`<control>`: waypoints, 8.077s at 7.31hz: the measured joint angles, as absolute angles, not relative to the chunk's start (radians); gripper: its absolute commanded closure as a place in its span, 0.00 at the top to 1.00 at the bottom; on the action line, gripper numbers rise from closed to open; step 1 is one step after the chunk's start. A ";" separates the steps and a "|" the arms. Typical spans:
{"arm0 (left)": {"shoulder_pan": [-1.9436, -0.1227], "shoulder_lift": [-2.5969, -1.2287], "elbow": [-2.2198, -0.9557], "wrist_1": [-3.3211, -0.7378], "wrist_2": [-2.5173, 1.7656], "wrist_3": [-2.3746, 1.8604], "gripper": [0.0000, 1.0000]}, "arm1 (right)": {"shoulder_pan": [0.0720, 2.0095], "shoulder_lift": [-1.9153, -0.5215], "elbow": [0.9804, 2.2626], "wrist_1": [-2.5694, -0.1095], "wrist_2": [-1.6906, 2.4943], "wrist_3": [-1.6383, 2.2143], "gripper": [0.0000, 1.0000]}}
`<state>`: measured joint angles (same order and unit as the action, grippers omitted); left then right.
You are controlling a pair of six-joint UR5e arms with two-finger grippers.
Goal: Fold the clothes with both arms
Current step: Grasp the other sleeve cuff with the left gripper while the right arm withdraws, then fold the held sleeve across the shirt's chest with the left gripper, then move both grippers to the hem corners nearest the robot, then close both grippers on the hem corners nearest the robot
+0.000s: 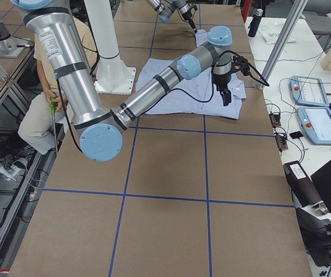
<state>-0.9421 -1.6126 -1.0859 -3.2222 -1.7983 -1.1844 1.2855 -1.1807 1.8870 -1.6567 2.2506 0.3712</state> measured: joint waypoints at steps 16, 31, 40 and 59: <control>-0.702 -2.699 -1.133 -1.885 -1.678 -1.202 0.05 | 1.285 -1.190 1.890 -1.655 2.246 0.387 1.00; -0.604 -1.967 -2.075 -1.808 -1.685 -1.003 1.00 | 0.521 -1.305 2.314 -1.644 1.636 1.324 1.00; -0.161 -1.592 -2.118 -1.974 -1.415 -1.489 0.70 | 0.176 -1.480 2.380 -1.632 1.304 1.548 1.00; -0.087 -1.632 -2.051 -1.965 -1.408 -1.543 0.00 | 0.144 -1.492 2.370 -1.570 1.288 1.549 1.00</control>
